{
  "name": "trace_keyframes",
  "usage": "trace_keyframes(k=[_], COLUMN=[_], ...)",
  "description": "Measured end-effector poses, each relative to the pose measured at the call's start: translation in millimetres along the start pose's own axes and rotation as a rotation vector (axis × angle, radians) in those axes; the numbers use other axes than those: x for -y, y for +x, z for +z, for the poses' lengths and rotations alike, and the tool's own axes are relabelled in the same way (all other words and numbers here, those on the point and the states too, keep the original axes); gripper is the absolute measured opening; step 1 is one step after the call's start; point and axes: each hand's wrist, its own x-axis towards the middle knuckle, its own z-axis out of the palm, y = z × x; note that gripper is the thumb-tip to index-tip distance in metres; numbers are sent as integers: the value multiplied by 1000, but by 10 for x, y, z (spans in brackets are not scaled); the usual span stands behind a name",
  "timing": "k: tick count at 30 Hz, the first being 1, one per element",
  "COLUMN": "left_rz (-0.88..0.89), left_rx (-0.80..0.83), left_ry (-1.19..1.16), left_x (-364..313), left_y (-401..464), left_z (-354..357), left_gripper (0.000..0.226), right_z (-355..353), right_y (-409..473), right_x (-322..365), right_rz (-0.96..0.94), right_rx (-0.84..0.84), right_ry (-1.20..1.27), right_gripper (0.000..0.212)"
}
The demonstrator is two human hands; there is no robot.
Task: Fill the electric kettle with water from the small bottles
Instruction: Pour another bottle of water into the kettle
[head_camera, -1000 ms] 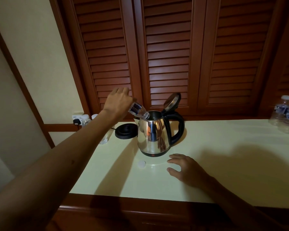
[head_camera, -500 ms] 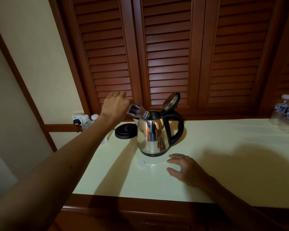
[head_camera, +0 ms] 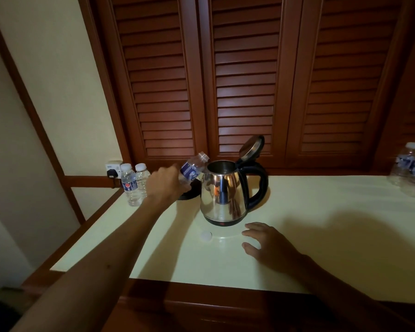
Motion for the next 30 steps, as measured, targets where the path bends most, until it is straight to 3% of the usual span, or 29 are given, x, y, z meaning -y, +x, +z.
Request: trace_keyframes(k=[6,14,17,21,26,30], left_rz=[-171,-235,-211,-181,-145,-106], left_rx=[149,277,277,237,226,230], left_ry=[-435,-995,-1101,-1145,-1195,-1248], left_x=[276,480,512,534,582,598], left_y=[-339,-794,-878,-925,-930,-935], left_z=[408,653,694,730,759,767], left_gripper=[57,52,54,54,53,53], right_z=[-75,86,108,149,200,92], right_y=[163,445,556,613,571,663], right_x=[240,728,837,890,930,1084], right_rz=[55,7,-24,-58,-108,-1], right_rx=[48,50,147,206,119,-239], right_ry=[-166,-18,-50,-158,-60,349], right_gripper=[42,54,61,50,28,17])
